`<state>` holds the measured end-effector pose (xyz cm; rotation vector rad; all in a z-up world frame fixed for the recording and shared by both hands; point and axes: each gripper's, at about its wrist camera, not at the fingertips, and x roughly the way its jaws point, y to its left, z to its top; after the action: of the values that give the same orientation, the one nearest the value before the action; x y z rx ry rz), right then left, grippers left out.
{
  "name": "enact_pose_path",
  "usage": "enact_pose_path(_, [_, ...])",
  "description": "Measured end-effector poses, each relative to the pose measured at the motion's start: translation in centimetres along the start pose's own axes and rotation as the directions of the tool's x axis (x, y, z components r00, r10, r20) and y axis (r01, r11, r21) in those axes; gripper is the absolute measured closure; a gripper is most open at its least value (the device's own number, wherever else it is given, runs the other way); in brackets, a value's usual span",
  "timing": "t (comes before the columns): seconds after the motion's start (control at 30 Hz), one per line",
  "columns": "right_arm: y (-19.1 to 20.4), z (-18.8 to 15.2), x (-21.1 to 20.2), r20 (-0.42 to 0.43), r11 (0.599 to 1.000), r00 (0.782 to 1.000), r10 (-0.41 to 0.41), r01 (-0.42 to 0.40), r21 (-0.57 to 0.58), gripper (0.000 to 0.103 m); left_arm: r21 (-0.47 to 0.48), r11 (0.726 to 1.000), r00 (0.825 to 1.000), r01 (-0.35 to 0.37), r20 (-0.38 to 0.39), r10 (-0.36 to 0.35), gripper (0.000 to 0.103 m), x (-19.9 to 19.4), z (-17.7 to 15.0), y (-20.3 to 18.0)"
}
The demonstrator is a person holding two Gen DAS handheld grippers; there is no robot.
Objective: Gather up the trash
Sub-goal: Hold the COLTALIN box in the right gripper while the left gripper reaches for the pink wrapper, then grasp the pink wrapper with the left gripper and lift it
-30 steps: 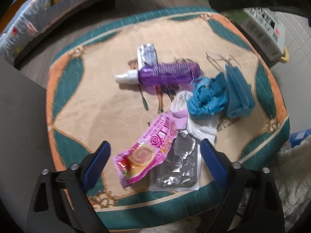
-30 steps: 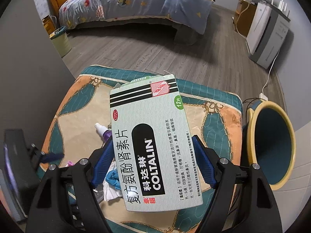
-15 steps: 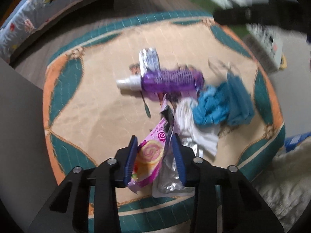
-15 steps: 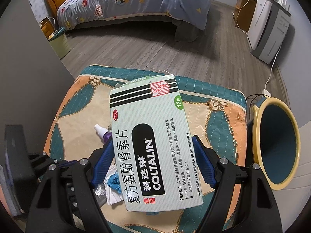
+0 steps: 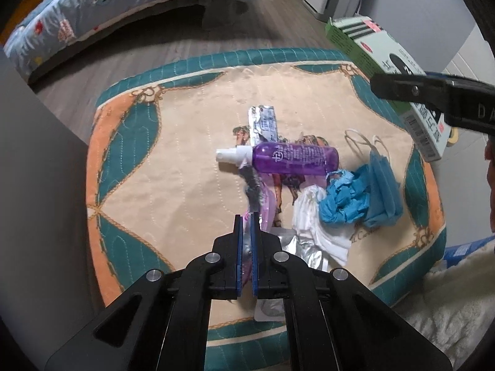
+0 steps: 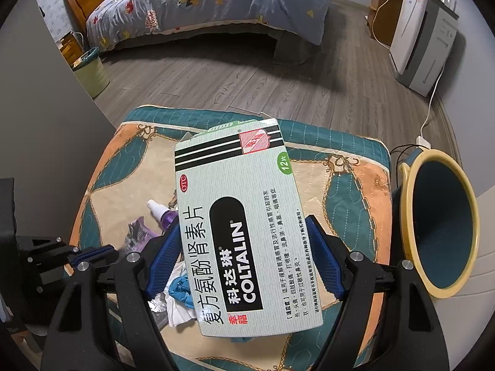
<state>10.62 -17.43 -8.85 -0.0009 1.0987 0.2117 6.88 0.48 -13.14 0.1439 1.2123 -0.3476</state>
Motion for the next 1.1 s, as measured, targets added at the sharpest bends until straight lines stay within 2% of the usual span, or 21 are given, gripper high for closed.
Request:
enact_pose_path(0.07, [0.0, 0.0, 0.1, -0.002, 1.000, 1.000, 0.002, -0.002, -0.001, 0.027, -0.036, 0.999, 0.999, 0.034, 0.000, -0.034, 0.098, -0.5, -0.2, 0.2])
enact_pose_path(0.13, [-0.1, 0.0, 0.0, -0.003, 1.000, 1.000, 0.003, -0.003, -0.001, 0.027, -0.052, 0.997, 0.999, 0.054, 0.000, -0.054, 0.084, -0.3, -0.1, 0.2])
enact_pose_path(0.17, [-0.1, 0.0, 0.0, -0.003, 1.000, 1.000, 0.004, -0.004, -0.001, 0.027, -0.050, 0.998, 0.999, 0.048, -0.006, -0.049, 0.057, -0.1, -0.1, 0.0])
enact_pose_path(0.2, [-0.1, 0.0, 0.0, -0.002, 1.000, 1.000, 0.005, -0.005, 0.000, 0.027, -0.040, 0.998, 0.999, 0.048, 0.000, -0.048, 0.039, 0.0, -0.2, -0.3])
enact_pose_path(0.23, [-0.2, 0.0, 0.0, -0.002, 1.000, 1.000, 0.006, -0.006, 0.000, 0.027, -0.021, 0.999, 0.999, 0.046, 0.006, -0.045, 0.038, 0.1, -0.2, -0.7])
enact_pose_path(0.37, [-0.2, 0.1, 0.0, -0.004, 1.000, 1.000, 0.008, -0.008, -0.002, 0.027, 0.068, 0.998, 0.997, -0.006, -0.072, 0.011, 0.038, 1.8, -0.9, -2.2])
enact_pose_path(0.47, [-0.2, 0.1, 0.1, -0.005, 1.000, 1.000, 0.007, -0.007, -0.004, 0.027, 0.110, 0.993, 0.990, -0.044, -0.129, 0.058, 0.043, 3.3, -1.5, -2.4])
enact_pose_path(0.57, [-0.2, 0.1, 0.0, -0.005, 1.000, 1.000, 0.008, -0.008, -0.004, 0.027, 0.112, 0.993, 0.982, -0.045, -0.178, 0.065, 0.046, 4.3, -1.9, -2.1])
enact_pose_path(0.67, [-0.2, 0.1, 0.0, -0.004, 1.000, 1.000, 0.007, -0.007, -0.005, 0.027, 0.110, 0.993, 0.981, -0.036, -0.184, 0.056, 0.047, 4.5, -2.0, -2.0])
enact_pose_path(0.73, [-0.2, 0.1, 0.0, -0.005, 1.000, 1.000, 0.007, -0.007, -0.008, 0.027, 0.109, 0.994, 0.981, -0.030, -0.186, 0.050, 0.060, 4.5, -2.0, -2.0])
enact_pose_path(0.77, [-0.2, 0.0, 0.0, -0.006, 1.000, 1.000, 0.005, -0.005, -0.011, 0.027, 0.108, 0.994, 0.981, -0.025, -0.187, 0.045, 0.076, 4.5, -1.9, -1.9])
enact_pose_path(0.8, [-0.2, 0.0, 0.0, -0.006, 1.000, 1.000, 0.003, -0.003, -0.014, 0.027, 0.106, 0.994, 0.981, -0.017, -0.188, 0.037, 0.086, 4.5, -1.9, -1.8])
enact_pose_path(0.9, [-0.3, 0.0, 0.0, -0.005, 1.000, 1.000, -0.002, 0.002, -0.010, 0.027, 0.110, 0.994, 0.986, -0.012, -0.167, 0.030, 0.095, 4.0, -1.7, -1.7])
enact_pose_path(1.1, [-0.3, 0.2, -0.2, 0.002, 1.000, 1.000, -0.005, 0.005, 0.019, 0.027, 0.102, 0.995, 0.997, -0.012, -0.080, 0.020, 0.098, 1.8, -0.6, -1.8])
